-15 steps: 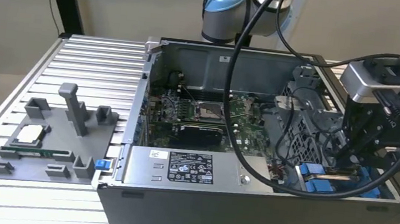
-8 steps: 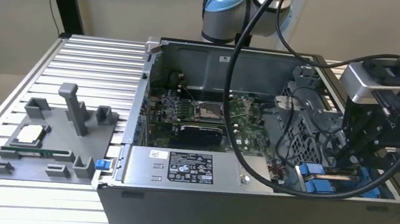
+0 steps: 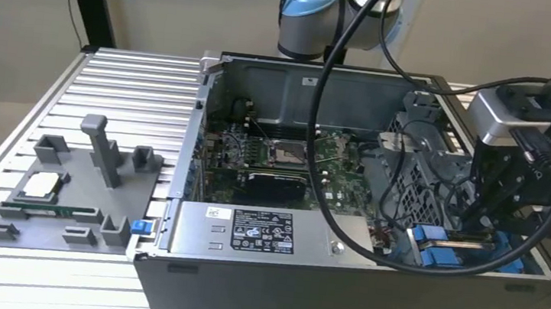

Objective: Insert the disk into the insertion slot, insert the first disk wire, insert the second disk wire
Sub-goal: 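Insert the second disk wire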

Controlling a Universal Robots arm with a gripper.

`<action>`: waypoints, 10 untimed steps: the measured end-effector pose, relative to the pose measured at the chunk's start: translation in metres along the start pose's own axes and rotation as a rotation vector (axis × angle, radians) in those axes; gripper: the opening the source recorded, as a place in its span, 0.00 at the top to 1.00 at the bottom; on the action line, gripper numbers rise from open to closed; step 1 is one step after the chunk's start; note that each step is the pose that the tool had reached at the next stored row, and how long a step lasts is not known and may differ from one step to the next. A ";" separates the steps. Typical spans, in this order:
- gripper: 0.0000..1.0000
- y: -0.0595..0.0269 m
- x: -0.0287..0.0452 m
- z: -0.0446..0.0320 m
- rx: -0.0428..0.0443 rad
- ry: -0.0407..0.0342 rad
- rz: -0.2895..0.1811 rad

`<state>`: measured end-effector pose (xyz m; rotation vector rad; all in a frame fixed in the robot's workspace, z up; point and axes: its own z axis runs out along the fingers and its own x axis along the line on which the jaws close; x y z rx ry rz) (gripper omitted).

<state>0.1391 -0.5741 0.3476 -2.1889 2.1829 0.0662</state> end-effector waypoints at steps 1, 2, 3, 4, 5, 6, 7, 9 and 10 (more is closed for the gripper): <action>1.00 0.0000 0.0000 0.0006 0.0001 -0.0001 0.000; 1.00 0.0000 0.0000 0.0011 0.0001 0.0000 0.000; 1.00 0.0000 -0.0001 0.0015 0.0002 -0.0001 0.001; 1.00 0.0000 -0.0002 0.0020 0.0002 -0.0001 0.001; 1.00 0.0000 -0.0003 0.0024 0.0003 -0.0001 0.002; 1.00 0.0000 -0.0004 0.0028 0.0004 -0.0001 0.002; 1.00 0.0000 -0.0006 0.0031 0.0004 -0.0001 0.003; 1.00 0.0000 -0.0010 0.0038 0.0006 0.0003 0.004; 1.00 0.0000 -0.0011 0.0040 0.0006 0.0003 0.004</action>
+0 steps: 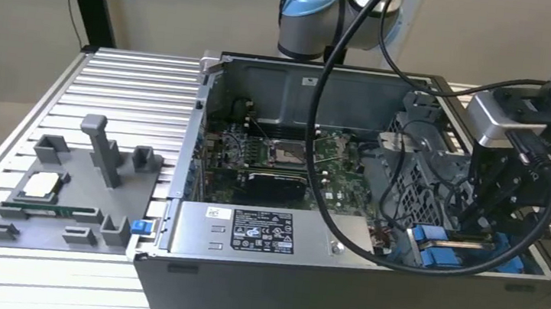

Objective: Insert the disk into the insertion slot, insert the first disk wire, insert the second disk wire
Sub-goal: 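Insert the second disk wire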

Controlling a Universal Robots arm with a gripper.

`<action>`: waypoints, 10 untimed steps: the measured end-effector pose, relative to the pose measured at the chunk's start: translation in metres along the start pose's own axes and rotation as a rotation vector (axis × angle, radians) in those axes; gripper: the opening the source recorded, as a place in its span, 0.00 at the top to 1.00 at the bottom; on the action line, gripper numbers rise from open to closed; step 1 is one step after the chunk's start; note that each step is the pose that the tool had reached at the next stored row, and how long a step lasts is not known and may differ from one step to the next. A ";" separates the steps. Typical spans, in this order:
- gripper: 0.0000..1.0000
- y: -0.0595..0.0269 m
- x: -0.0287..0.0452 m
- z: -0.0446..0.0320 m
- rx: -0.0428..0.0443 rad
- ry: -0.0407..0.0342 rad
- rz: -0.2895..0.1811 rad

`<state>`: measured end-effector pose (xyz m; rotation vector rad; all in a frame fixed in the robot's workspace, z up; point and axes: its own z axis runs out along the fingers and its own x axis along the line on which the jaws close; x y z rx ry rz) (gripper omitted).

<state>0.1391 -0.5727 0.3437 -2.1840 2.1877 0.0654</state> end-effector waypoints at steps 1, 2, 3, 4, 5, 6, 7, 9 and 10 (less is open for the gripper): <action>1.00 0.0000 -0.0001 0.0002 0.0000 -0.0001 0.000; 1.00 0.0000 -0.0002 0.0005 0.0001 -0.0002 0.001; 1.00 0.0000 -0.0003 0.0006 0.0001 -0.0001 0.001; 1.00 0.0000 -0.0003 0.0007 0.0002 0.0000 0.002; 1.00 0.0000 -0.0003 0.0007 0.0002 0.0000 0.003; 1.00 0.0000 -0.0003 0.0007 0.0003 0.0000 0.004; 1.00 0.0000 -0.0004 0.0008 0.0004 -0.0002 0.005; 1.00 0.0000 -0.0004 0.0008 0.0006 -0.0002 0.009; 1.00 0.0000 -0.0004 0.0008 0.0007 -0.0002 0.010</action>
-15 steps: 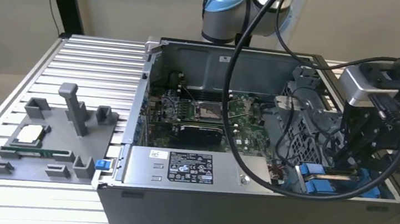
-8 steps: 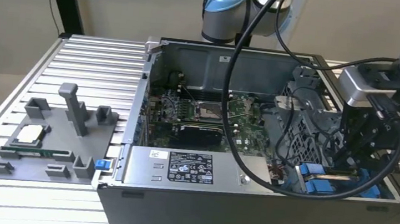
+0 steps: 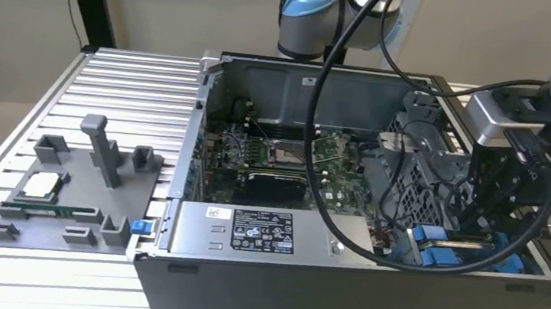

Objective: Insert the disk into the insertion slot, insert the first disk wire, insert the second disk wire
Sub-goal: 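Insert the second disk wire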

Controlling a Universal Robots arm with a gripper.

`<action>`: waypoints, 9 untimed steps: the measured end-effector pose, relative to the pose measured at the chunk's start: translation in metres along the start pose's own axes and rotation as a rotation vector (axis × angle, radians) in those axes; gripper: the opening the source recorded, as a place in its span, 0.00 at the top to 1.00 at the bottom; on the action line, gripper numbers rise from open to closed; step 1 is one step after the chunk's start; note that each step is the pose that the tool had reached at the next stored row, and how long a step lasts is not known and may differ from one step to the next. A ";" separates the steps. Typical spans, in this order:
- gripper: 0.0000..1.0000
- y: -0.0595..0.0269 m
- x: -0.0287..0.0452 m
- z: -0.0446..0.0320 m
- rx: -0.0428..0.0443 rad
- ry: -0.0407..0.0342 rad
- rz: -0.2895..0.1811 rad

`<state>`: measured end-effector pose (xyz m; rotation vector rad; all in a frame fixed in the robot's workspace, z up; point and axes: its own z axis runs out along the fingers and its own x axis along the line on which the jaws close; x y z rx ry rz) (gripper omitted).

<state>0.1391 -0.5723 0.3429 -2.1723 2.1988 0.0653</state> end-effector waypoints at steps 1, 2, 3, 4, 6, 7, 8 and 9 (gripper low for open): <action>1.00 0.0000 0.0000 0.0000 0.0002 0.0000 0.002; 1.00 0.0000 0.0000 0.0000 0.0003 0.0000 0.004; 1.00 0.0000 0.0000 0.0000 0.0004 0.0000 0.005; 1.00 0.0000 0.0000 0.0000 0.0005 0.0000 0.007; 1.00 0.0000 0.0000 0.0000 0.0008 -0.0002 0.012; 1.00 0.0000 0.0000 0.0000 0.0009 -0.0002 0.014; 1.00 0.0000 0.0000 0.0000 0.0012 -0.0002 0.017; 1.00 0.0000 0.0000 0.0002 0.0014 0.0000 0.021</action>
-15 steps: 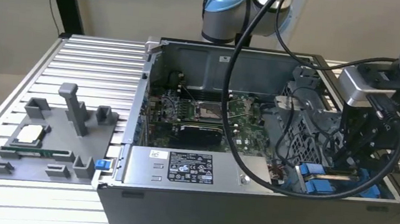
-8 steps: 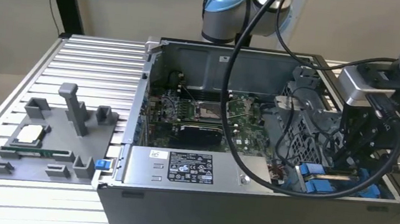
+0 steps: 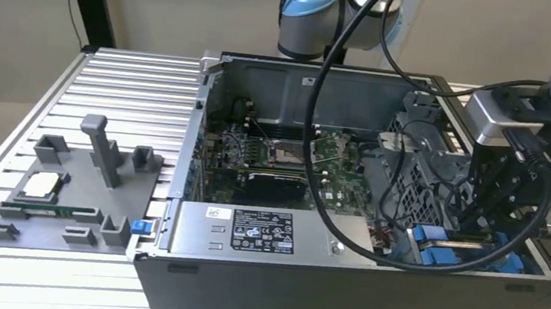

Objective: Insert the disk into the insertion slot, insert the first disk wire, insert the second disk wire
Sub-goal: 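Insert the second disk wire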

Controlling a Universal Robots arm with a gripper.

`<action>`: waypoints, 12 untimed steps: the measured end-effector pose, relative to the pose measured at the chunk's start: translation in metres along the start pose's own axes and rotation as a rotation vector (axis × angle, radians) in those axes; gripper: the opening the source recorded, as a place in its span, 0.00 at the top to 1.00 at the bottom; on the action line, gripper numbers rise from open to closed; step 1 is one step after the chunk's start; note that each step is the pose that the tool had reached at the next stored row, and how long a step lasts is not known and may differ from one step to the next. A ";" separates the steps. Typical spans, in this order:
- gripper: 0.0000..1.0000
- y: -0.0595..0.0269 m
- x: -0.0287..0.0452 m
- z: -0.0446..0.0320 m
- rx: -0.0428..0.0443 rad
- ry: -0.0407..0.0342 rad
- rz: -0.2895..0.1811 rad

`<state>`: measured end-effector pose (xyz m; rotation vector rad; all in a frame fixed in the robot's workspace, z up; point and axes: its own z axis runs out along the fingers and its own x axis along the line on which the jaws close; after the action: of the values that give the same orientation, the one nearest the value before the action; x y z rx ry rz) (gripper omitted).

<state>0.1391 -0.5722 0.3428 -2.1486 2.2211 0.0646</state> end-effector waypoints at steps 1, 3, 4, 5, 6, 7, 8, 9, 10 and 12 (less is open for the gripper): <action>1.00 0.0000 0.0000 0.0002 0.0003 0.0002 0.004; 1.00 0.0001 0.0001 0.0010 0.0009 0.0006 0.013; 1.00 0.0001 0.0002 0.0014 0.0012 0.0005 0.018; 1.00 0.0001 0.0003 0.0016 0.0014 0.0005 0.022; 1.00 0.0001 0.0003 0.0017 0.0016 0.0001 0.025; 1.00 0.0001 0.0002 0.0016 0.0016 -0.0004 0.025; 1.00 0.0001 0.0002 0.0016 0.0016 -0.0004 0.025; 1.00 0.0001 0.0002 0.0017 0.0017 -0.0005 0.025; 1.00 0.0000 0.0002 0.0016 0.0016 -0.0006 0.025; 1.00 0.0000 0.0001 0.0007 0.0017 -0.0013 0.025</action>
<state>0.1391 -0.5723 0.3421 -2.1194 2.2470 0.0651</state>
